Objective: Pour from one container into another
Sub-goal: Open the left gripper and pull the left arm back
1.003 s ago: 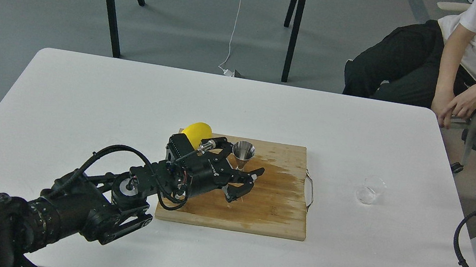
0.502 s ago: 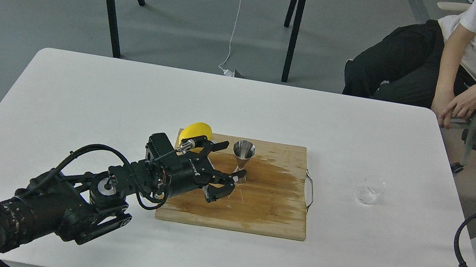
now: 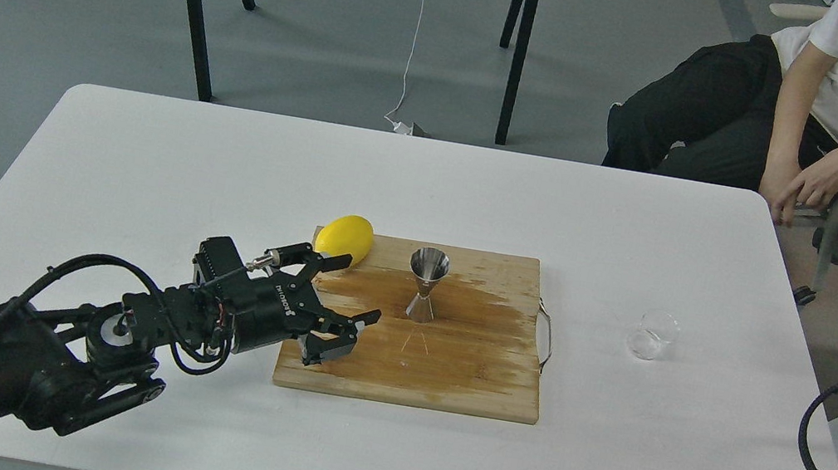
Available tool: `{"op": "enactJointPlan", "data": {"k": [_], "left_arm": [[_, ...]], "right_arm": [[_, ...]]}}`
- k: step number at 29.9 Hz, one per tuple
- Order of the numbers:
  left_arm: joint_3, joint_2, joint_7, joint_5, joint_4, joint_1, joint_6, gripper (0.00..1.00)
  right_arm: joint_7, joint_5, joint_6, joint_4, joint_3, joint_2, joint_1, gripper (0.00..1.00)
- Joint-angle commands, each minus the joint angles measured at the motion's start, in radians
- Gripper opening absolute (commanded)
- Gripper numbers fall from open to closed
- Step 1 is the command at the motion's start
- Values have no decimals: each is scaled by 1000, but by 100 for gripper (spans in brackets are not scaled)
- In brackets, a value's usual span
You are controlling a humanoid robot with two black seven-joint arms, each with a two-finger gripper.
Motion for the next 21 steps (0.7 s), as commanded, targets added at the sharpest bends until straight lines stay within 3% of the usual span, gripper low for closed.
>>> {"op": "enactJointPlan", "data": {"k": [1,4,6,12,18,21], "left_arm": [[0,137,-25,0,-164,18,0,88],[-3,232,-33,-69,-235,30,0,88],[-14,267,-72,-214,-243,30,0,89],[-93,277,-72,-779,-235,-34,-21,92],[-315,274,-72,-1290,-220,-93,-416,95],[-455,260,-72,-1579,-170,-83,-566,100]], "right_arm": [[0,0,0,0,-2,-12,-6,100],[0,0,0,11,-1,-15,-21,100],[0,-12,0,15,-4,-38,-47,100],[0,-14,0,5,-7,-63,-67,100],[-67,3,0,18,1,-64,-66,100],[-70,15,0,78,14,-64,-69,100]]}}
